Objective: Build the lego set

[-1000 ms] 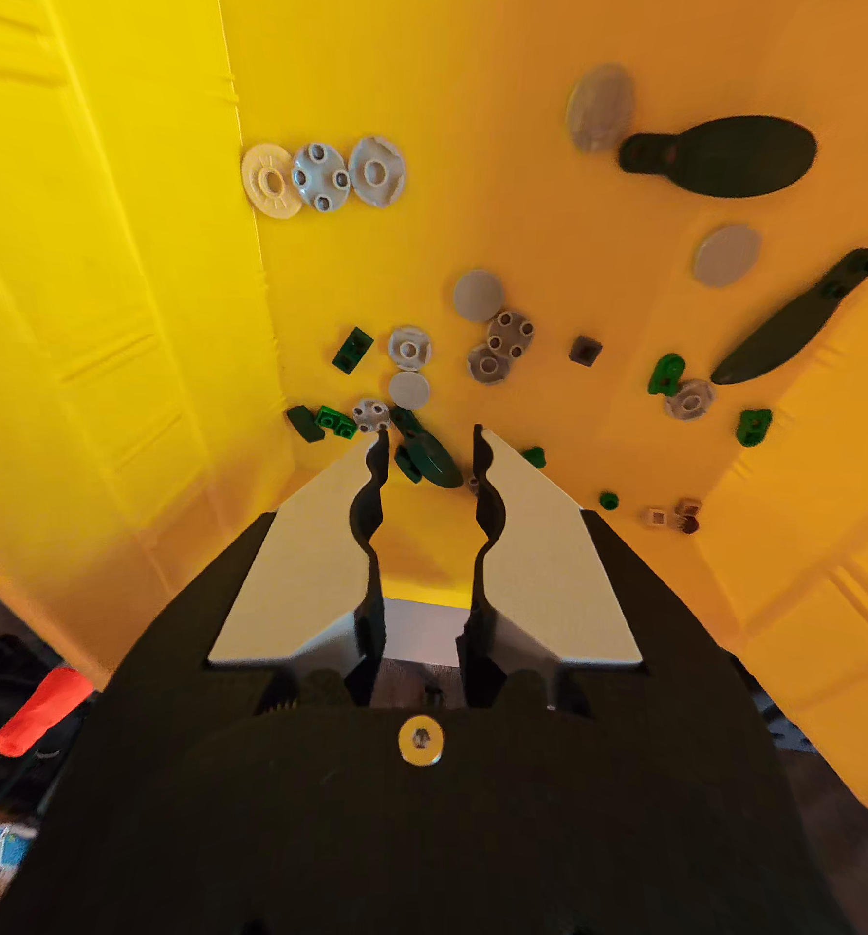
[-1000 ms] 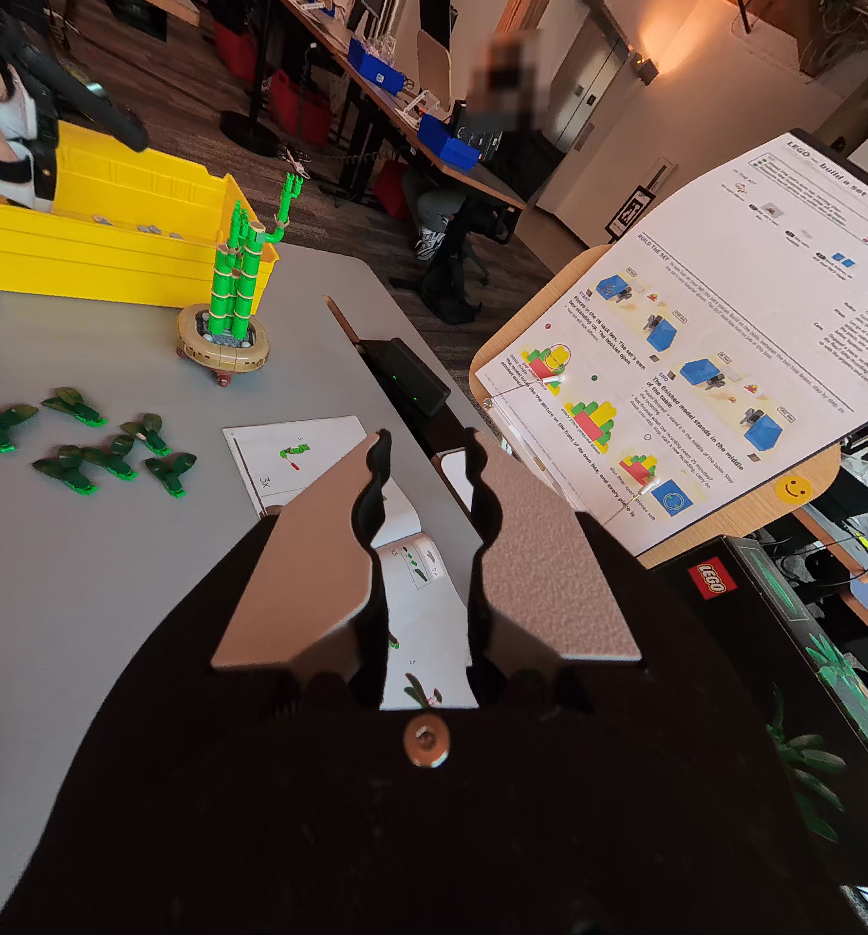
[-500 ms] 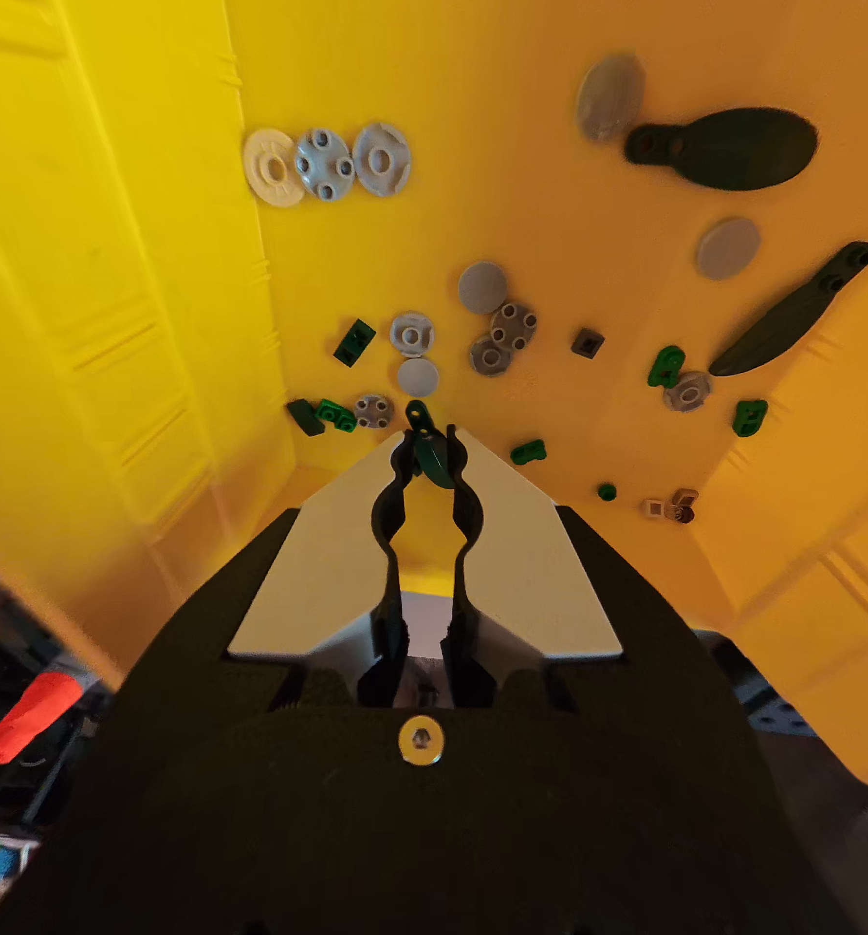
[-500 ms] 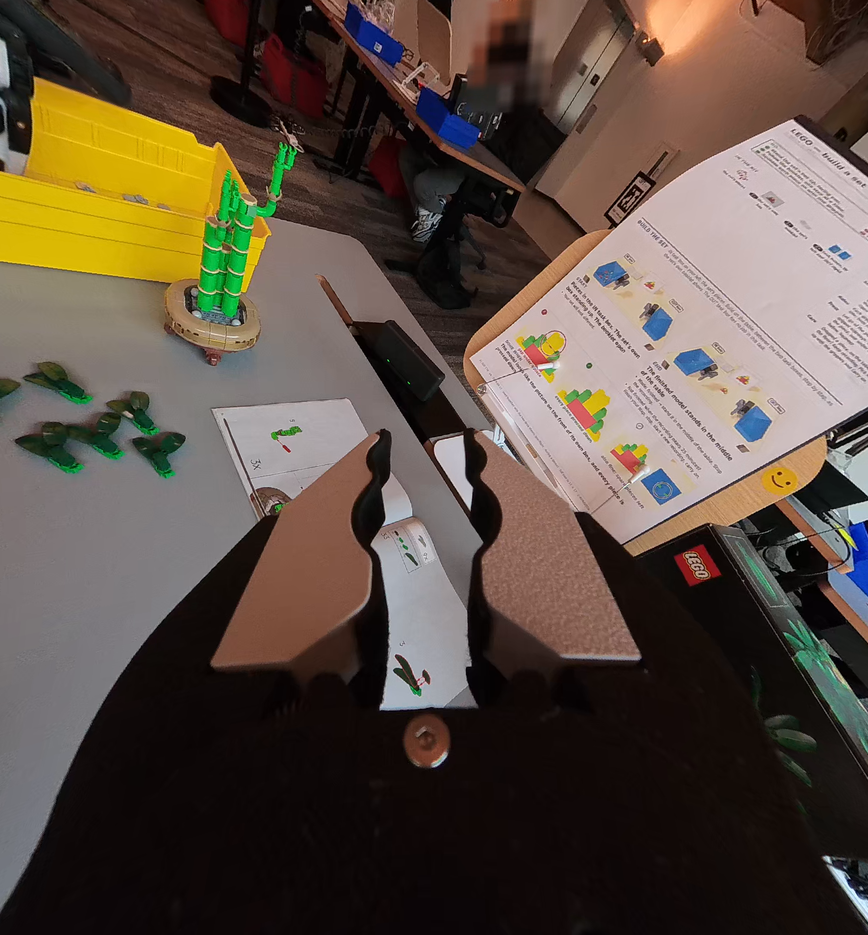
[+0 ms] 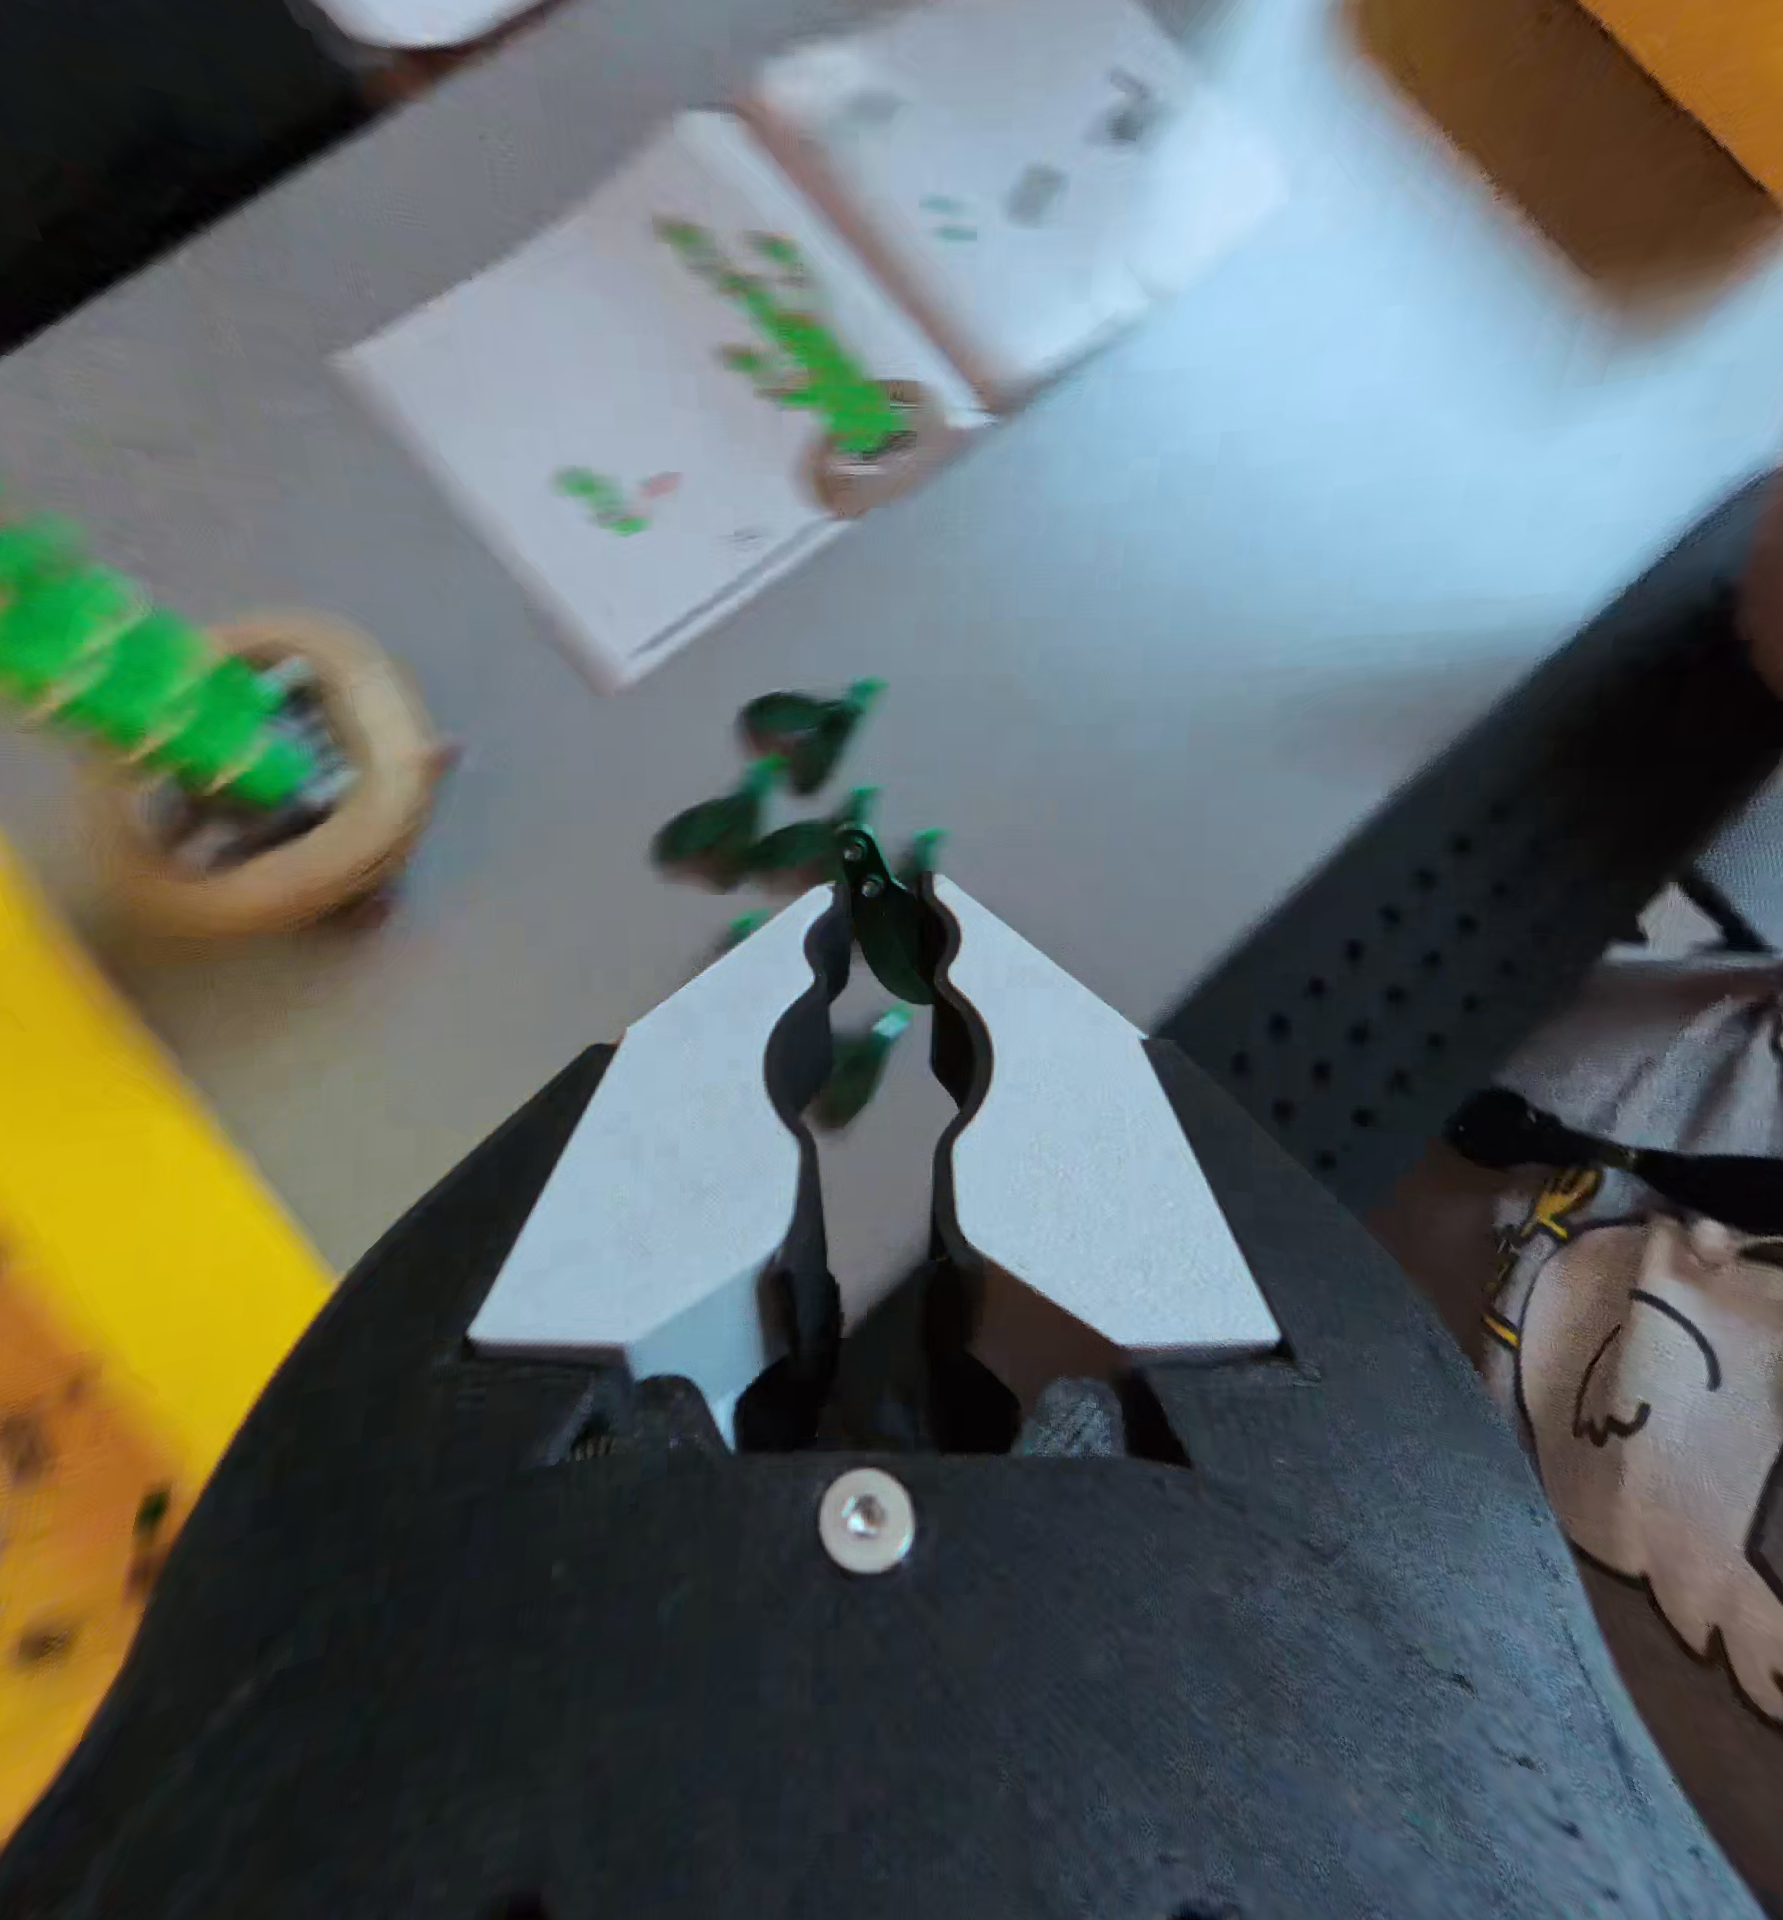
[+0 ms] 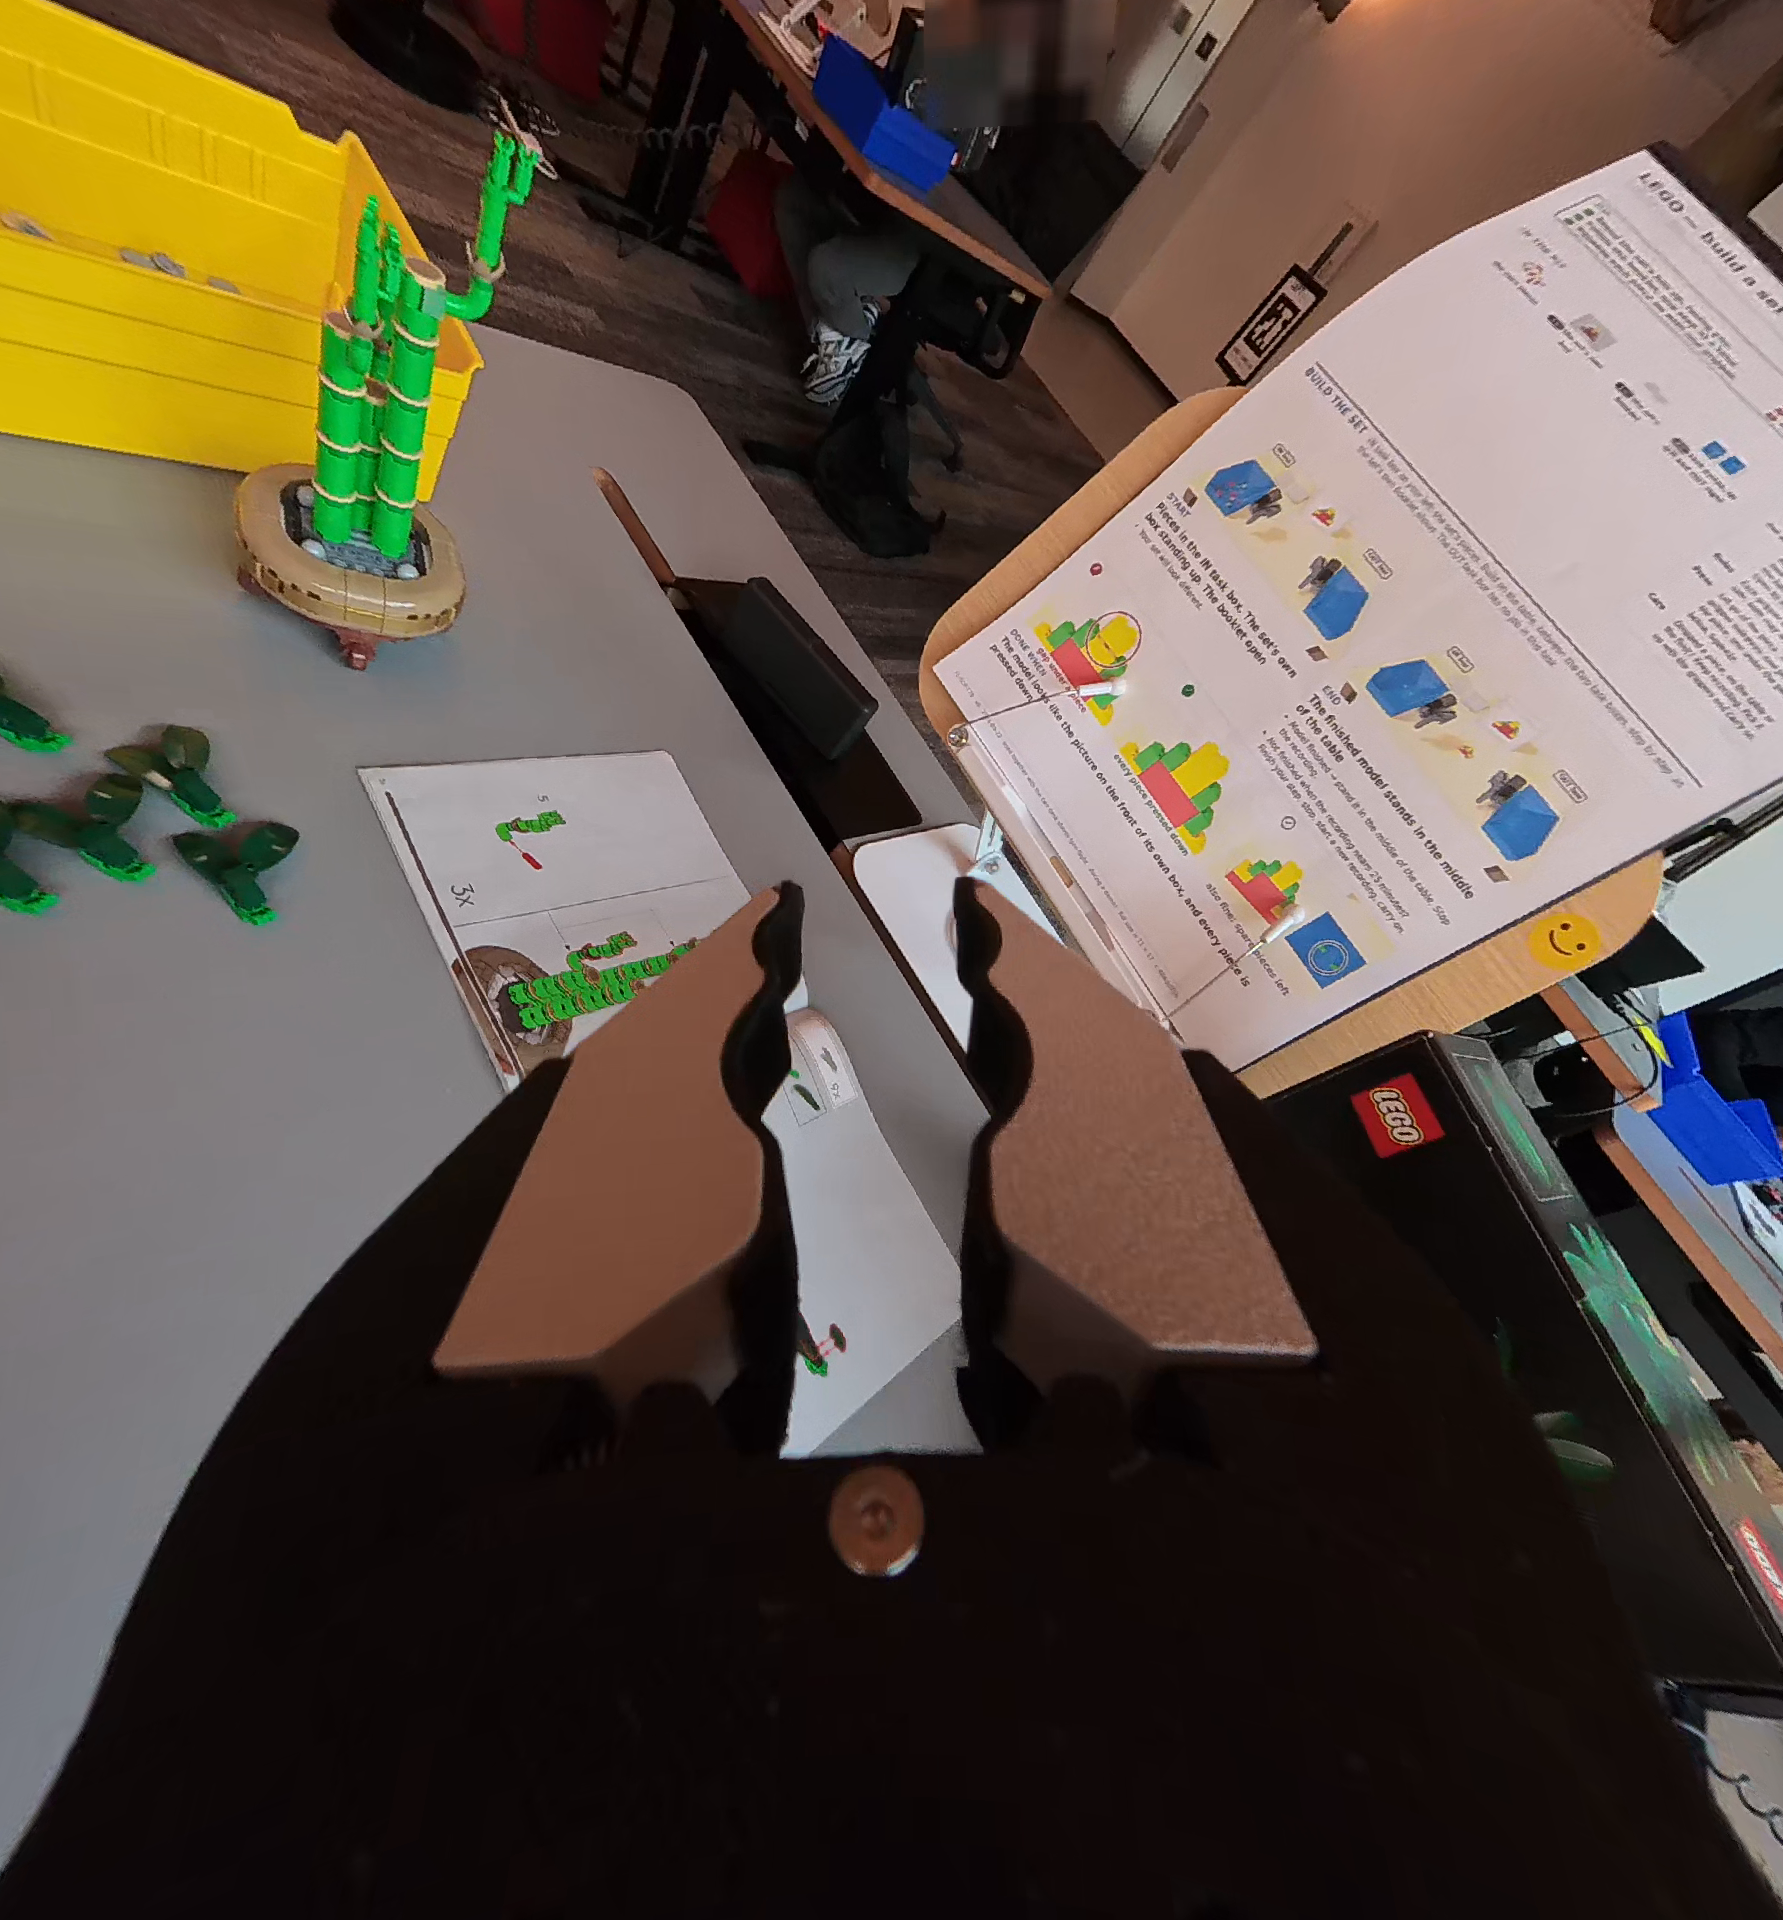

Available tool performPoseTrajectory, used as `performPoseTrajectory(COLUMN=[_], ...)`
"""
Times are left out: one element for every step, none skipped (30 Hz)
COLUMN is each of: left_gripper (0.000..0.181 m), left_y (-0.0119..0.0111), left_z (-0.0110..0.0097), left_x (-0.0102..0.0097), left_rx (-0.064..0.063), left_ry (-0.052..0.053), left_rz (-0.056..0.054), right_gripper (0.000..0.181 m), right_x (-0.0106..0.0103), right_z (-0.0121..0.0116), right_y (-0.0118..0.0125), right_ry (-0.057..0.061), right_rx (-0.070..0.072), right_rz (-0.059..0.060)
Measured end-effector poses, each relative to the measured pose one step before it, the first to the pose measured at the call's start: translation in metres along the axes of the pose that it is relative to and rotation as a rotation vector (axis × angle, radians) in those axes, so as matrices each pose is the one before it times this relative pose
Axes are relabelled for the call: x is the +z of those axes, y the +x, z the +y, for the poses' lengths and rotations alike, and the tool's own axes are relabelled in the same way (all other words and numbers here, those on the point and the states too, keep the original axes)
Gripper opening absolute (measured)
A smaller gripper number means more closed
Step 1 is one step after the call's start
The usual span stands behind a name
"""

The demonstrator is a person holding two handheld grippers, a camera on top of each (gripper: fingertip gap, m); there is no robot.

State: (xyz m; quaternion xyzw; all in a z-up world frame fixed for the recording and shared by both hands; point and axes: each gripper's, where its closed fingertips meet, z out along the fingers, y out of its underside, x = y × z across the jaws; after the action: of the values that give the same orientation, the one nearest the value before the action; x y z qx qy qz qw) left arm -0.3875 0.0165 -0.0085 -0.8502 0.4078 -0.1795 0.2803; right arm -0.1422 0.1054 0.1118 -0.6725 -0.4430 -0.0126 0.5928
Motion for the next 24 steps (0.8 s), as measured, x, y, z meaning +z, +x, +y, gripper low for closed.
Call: performPoseTrajectory(left_gripper=[0.01, 0.011, 0.011, 0.011, 0.011, 0.01, 0.01, 0.01, 0.01, 0.01, 0.01, 0.01, 0.01, 0.01, 0.01, 0.01, 0.01, 0.01, 0.011, 0.011, 0.011, 0.011, 0.018, 0.029], left_y=[0.02429, 0.0173, 0.01093, 0.00857, 0.00724, 0.00654, 0.00685, 0.00444, 0.00163, 0.00128, 0.00174, 0.0008, 0.00006, 0.00073, 0.00134, 0.00022, -0.00044, 0.0004, 0.00098, 0.0005, -0.00023, -0.00092, -0.00088, 0.00045], left_z=[-0.0037, -0.00443, -0.00647, -0.0076, -0.00685, -0.00652, -0.00617, -0.00451, -0.00282, -0.00203, -0.00197, -0.00156, -0.0011, -0.00076, 0.00018, 0.00111, 0.00094, 0.00062, 0.00014, -0.00079, -0.00147, -0.00094, -0.00026, -0.00056], left_x=[0.02658, 0.02559, 0.02331, 0.02119, 0.01913, 0.01768, 0.01641, 0.01474, 0.01221, 0.00942, 0.00688, 0.00469, 0.00321, 0.00239, 0.00238, 0.00218, 0.00205, 0.00178, 0.00158, 0.00111, 0.00029, 0.0, -0.00063, -0.00258], left_rx=[0.0713, 0.0571, 0.043, 0.0272, 0.0134, 0.0082, 0.0202, 0.0276, 0.0182, 0.0099, 0.0104, 0.0051, 0.0, 0.0012, 0.0013, -0.001, -0.0018, -0.0002, 0.0, -0.0019, -0.0015, 0.0, -0.0037, -0.0106], left_ry=[-0.0461, -0.0541, -0.0475, -0.0406, -0.0436, -0.0398, -0.0328, -0.0309, -0.0308, -0.024, -0.0149, -0.0088, -0.0053, -0.0018, -0.0036, -0.0069, -0.0053, -0.0032, -0.0005, 0.0039, 0.0089, 0.0082, 0.0057, 0.0126], left_rz=[0.0393, 0.0268, 0.0139, 0.0183, 0.0226, 0.0202, 0.0218, 0.0093, -0.0038, -0.0031, 0.0035, 0.0011, -0.002, 0.0017, 0.0062, 0.0012, -0.0022, 0.0045, 0.0087, 0.0065, 0.0031, -0.0002, 0.002, 0.0147], right_gripper=[0.028, 0.028, 0.029, 0.029, 0.029, 0.029, 0.029, 0.029, 0.029, 0.029, 0.029, 0.029, 0.029, 0.029, 0.029, 0.029, 0.029, 0.029, 0.029, 0.029, 0.029, 0.029, 0.029, 0.029], right_x=[-0.00041, -0.00102, -0.00128, -0.00125, -0.00088, -0.00061, -0.00065, -0.00063, -0.0009, -0.00104, -0.00123, -0.0012, -0.00112, -0.00096, -0.00065, -0.00031, 0.00014, 0.00014, 0.00042, 0.00038, 0.00032, 0.00034, 0.0002, 0.00016], right_z=[0.00141, 0.00127, 0.00141, 0.00177, 0.00226, 0.00305, 0.00338, 0.00293, 0.00261, 0.00191, 0.00089, -0.00026, -0.00091, -0.00092, -0.00052, 0.00014, 0.00059, 0.00077, 0.00076, 0.00052, 0.00042, 0.00028, 0.00007, 0.00015], right_y=[0.00019, 0.00099, 0.001, 0.00067, 0.00104, 0.00157, 0.00222, 0.00241, 0.00204, 0.00171, 0.00162, 0.00122, 0.00058, 0.00044, 0.00059, 0.00037, 0.00041, 0.00047, 0.00022, -0.00018, -0.00021, 0.0001, 0.00001, -0.00036], right_ry=[-0.0064, -0.0043, -0.0026, -0.0013, -0.0026, -0.0073, -0.0106, -0.0108, -0.0105, -0.0086, -0.0031, 0.0037, 0.0075, 0.0076, 0.0051, 0.0009, -0.0017, -0.0028, -0.003, -0.0018, -0.0006, -0.0006, 0.0003, -0.0004], right_rx=[-0.0019, 0.0003, 0.0021, 0.0032, 0.0061, 0.0074, 0.0059, 0.0014, -0.0025, -0.0033, -0.0019, 0.0017, 0.0047, 0.0048, 0.003, 0.0014, -0.0005, -0.0016, -0.0016, -0.0023, -0.0024, -0.0021, -0.0021, -0.0006], right_rz=[0.0015, 0.0045, 0.0045, 0.0012, 0.0002, 0.0022, 0.0065, 0.009, 0.0086, 0.0076, 0.0076, 0.0039, -0.0013, -0.0017, -0.0002, -0.0007, 0.0005, 0.0012, 0.0, -0.002, -0.0011, 0.0014, 0.0011, -0.002])
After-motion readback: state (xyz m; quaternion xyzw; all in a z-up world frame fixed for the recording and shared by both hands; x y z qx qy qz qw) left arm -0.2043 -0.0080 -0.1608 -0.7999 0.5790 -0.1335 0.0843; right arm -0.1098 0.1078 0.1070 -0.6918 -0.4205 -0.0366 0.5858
